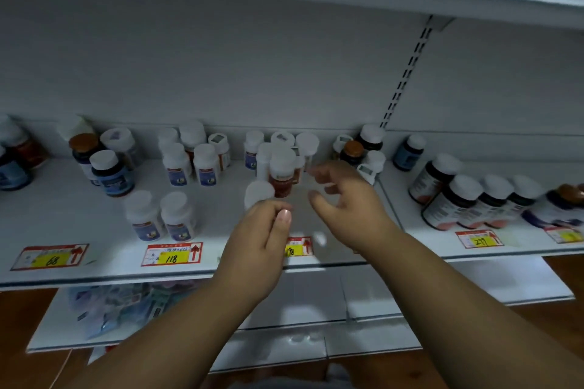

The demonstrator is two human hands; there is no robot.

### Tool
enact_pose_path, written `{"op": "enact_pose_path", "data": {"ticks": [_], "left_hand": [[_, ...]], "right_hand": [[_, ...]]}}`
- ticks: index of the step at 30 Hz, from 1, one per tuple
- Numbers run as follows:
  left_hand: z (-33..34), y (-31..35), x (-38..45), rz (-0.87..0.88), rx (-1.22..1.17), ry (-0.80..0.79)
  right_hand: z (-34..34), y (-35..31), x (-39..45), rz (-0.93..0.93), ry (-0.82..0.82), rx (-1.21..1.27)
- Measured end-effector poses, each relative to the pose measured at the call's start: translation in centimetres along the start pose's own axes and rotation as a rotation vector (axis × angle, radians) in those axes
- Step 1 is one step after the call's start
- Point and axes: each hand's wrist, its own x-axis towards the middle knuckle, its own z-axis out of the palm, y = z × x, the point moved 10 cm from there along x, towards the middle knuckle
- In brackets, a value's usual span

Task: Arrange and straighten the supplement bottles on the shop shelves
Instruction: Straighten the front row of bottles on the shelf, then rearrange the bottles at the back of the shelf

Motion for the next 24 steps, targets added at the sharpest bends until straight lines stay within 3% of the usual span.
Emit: {"op": "enact_pose_path", "data": {"ticks": [8, 13, 16, 24], "left_hand": [[8.6, 5.4, 5.2, 0.057, -0.057, 0.035], [14.5, 7.7, 8.9, 0.041, -0.017, 0.063], [16.9, 8.4, 10.8, 0.007, -0.008, 0.066], [19.9, 11.5, 12.3, 0.011, -0.038, 0.158]], "right_hand": [[-10.1, 5.2, 0.3, -0.051, 0.119, -0.009], [-16.1, 10.5, 4.2, -0.076, 0.085, -0.237], [-17.5, 15.7, 8.4, -0.005, -0.051, -0.339], [-12.2, 24.8, 13.1, 0.194, -0.698, -0.615]]}}
